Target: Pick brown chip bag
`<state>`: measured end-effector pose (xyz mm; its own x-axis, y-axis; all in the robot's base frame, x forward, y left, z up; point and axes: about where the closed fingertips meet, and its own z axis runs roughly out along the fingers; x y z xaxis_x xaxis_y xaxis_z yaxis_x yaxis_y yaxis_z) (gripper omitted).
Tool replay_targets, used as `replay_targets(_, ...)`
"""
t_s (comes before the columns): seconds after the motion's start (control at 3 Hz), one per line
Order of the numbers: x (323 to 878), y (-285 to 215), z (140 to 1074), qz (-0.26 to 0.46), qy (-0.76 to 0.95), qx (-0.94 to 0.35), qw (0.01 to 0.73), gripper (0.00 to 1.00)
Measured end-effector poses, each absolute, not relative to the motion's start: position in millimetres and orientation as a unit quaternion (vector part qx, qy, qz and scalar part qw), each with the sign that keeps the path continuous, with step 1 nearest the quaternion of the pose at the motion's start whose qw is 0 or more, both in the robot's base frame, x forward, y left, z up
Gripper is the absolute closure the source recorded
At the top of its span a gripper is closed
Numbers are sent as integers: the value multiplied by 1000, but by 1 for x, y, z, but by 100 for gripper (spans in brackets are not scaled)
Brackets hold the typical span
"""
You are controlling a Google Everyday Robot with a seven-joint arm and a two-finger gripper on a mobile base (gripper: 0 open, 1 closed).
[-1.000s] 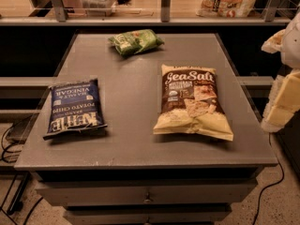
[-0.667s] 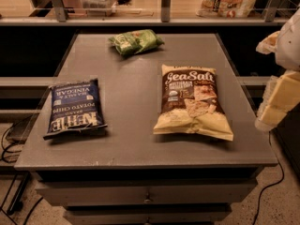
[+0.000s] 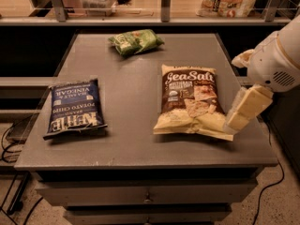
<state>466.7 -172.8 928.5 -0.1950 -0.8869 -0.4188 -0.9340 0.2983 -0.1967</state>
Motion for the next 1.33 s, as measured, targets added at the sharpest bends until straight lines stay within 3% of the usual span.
replay_targets(0.67,489,-135,873,84,777,-581,226,0)
replay_targets(1.33,495,-130,851,92,782,-579,212,41)
